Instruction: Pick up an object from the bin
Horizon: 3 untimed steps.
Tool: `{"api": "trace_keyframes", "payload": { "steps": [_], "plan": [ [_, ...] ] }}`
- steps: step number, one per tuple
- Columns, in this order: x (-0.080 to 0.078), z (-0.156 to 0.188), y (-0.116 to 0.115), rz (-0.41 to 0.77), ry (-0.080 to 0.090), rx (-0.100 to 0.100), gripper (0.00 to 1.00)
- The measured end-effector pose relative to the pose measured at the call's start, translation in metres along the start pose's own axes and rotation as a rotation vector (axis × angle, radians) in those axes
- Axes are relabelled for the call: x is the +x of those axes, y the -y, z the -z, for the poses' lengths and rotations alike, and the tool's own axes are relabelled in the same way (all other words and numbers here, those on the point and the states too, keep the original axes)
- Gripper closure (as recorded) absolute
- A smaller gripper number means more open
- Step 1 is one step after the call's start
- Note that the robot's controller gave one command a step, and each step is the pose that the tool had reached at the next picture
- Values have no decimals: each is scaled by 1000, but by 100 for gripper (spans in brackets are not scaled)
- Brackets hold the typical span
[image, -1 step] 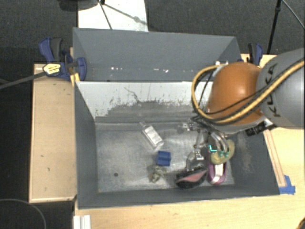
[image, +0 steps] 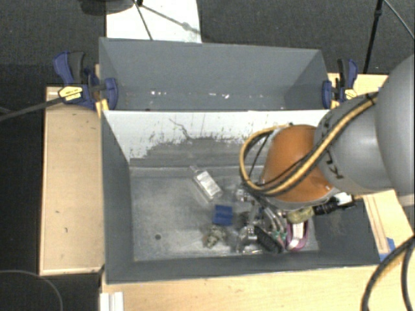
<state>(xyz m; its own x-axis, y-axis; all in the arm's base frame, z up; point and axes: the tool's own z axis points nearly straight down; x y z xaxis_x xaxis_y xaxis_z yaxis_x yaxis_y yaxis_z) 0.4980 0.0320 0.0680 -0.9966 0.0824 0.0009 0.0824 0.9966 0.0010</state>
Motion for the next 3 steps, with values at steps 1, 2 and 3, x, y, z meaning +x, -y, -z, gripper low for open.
{"api": "trace_keyframes", "payload": {
  "steps": [1, 2, 3],
  "plan": [
    [-4, 3, -59, -75, 6, -3, 0],
    [-4, 4, -57, -79, 4, -2, 100],
    [-16, 143, -65, 120, 10, -1, 100]
  ]
}}
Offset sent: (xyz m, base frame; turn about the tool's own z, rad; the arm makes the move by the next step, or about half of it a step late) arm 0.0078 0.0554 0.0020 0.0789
